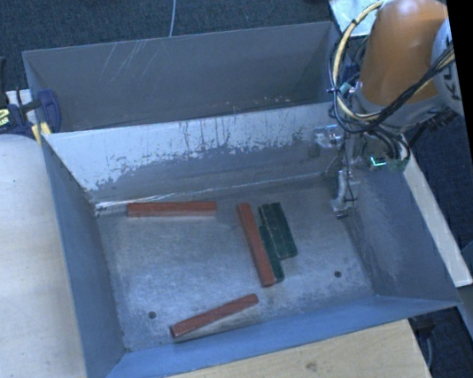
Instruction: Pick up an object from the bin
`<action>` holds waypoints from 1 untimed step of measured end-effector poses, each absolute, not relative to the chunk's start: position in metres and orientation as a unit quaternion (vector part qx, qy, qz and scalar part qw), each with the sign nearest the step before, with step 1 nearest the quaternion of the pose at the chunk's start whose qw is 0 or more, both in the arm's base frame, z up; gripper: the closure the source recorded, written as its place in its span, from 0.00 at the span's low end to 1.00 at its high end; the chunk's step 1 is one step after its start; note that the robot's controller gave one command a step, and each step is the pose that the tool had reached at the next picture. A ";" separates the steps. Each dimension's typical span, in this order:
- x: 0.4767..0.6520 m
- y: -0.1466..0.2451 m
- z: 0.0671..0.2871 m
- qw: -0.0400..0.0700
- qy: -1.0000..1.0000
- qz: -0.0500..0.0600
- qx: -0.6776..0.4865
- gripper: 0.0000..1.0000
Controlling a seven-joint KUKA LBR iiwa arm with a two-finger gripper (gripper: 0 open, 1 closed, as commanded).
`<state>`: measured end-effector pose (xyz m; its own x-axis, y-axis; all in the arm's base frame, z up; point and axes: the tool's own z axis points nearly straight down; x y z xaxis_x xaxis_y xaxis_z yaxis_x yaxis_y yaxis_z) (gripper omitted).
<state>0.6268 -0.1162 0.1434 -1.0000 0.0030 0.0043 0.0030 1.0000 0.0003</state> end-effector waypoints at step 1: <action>0.629 -0.116 0.149 -0.002 -1.000 0.000 0.000 0.00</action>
Offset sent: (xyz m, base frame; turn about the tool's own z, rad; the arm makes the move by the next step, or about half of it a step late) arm -0.0098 0.1023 -0.0528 -0.1610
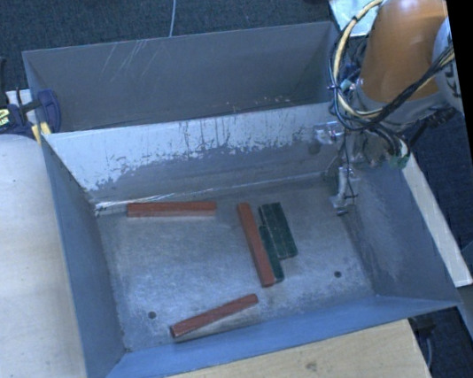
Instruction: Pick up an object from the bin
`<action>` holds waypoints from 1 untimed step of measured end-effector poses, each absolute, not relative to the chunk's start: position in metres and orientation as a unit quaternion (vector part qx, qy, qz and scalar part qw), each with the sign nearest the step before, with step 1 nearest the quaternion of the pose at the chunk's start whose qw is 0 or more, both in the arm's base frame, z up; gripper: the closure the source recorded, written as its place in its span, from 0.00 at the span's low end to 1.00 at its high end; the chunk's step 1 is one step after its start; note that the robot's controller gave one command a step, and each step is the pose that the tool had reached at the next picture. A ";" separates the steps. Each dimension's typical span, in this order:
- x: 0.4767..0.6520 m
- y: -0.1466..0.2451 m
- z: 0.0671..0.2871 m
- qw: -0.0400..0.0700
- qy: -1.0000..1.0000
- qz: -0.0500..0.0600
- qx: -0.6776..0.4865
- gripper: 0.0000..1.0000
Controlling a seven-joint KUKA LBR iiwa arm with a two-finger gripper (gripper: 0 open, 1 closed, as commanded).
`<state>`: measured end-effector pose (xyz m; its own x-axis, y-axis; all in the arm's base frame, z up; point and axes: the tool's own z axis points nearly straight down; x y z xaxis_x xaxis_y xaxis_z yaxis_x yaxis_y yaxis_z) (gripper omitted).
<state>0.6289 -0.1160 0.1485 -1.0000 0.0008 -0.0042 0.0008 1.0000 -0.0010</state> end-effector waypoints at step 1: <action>0.622 -0.055 0.114 0.002 0.999 -0.001 -0.048 0.00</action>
Offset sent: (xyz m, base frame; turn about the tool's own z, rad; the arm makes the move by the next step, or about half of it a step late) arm -0.0313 0.0624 -0.0785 -0.1377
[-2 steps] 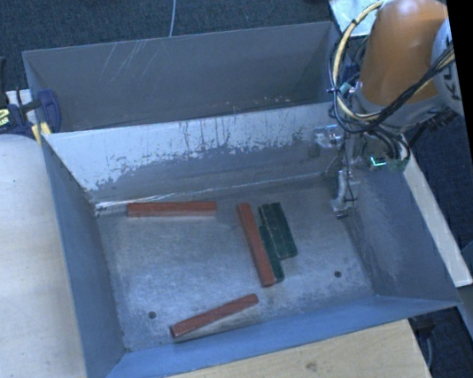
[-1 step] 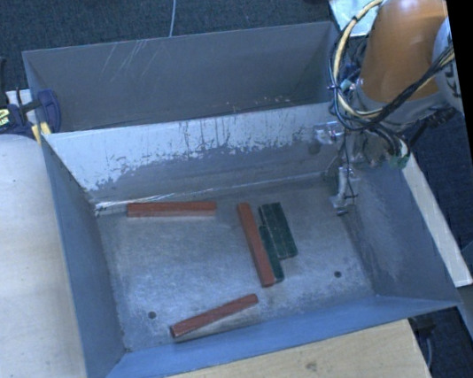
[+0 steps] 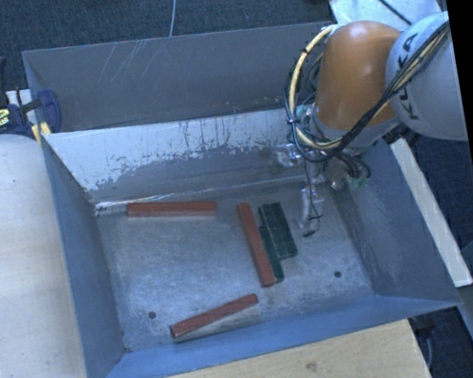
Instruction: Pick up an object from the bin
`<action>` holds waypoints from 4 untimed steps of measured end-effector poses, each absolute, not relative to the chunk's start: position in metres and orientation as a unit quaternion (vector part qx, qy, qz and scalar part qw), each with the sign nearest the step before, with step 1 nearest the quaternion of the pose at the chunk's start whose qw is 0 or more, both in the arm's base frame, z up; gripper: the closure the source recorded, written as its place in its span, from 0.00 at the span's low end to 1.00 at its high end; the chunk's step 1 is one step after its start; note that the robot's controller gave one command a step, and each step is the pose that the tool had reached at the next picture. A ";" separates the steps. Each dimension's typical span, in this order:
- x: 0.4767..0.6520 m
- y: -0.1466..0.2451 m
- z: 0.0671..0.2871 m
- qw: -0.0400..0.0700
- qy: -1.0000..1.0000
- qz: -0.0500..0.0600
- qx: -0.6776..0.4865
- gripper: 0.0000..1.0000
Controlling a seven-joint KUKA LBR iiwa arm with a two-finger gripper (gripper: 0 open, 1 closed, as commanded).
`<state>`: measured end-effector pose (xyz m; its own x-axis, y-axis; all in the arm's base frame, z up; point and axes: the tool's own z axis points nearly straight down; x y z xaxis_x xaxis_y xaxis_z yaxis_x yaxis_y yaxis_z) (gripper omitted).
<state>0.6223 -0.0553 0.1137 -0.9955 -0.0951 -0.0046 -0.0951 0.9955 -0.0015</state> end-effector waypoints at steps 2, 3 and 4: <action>0.610 -0.002 0.074 0.003 1.000 -0.001 0.028 0.00; 0.601 0.022 0.073 0.003 0.998 0.002 0.068 0.00; 0.603 0.036 0.072 0.003 0.994 -0.001 0.108 0.00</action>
Offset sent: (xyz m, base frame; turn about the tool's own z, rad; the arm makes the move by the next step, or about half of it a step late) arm -0.0101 0.0703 -0.0394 0.1662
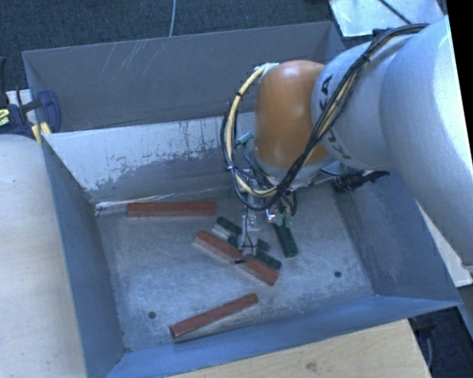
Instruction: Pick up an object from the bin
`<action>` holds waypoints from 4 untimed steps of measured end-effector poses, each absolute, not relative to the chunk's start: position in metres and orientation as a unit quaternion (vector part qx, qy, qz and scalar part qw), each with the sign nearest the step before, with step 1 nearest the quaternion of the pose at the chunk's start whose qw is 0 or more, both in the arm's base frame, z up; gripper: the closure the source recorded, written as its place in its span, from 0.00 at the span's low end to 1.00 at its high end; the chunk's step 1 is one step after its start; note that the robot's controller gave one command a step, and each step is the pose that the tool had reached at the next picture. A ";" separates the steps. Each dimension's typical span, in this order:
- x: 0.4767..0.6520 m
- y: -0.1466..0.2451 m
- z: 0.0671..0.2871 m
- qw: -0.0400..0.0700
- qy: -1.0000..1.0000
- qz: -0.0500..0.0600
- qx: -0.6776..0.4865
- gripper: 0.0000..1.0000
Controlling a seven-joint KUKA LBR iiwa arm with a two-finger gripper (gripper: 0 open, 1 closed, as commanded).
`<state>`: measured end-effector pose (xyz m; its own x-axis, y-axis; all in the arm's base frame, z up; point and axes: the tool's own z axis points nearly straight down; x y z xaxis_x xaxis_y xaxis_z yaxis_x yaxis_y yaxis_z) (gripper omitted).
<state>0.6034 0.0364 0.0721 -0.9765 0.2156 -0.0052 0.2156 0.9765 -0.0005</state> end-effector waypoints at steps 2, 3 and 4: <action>0.573 0.066 0.071 0.003 1.000 0.000 -0.005 0.00; 0.574 0.067 0.074 0.005 1.000 0.001 -0.005 1.00; 0.573 0.066 0.071 0.003 1.000 0.000 -0.005 0.00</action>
Offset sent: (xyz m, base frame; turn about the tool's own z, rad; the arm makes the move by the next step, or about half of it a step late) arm 0.0000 0.0000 0.0000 0.0000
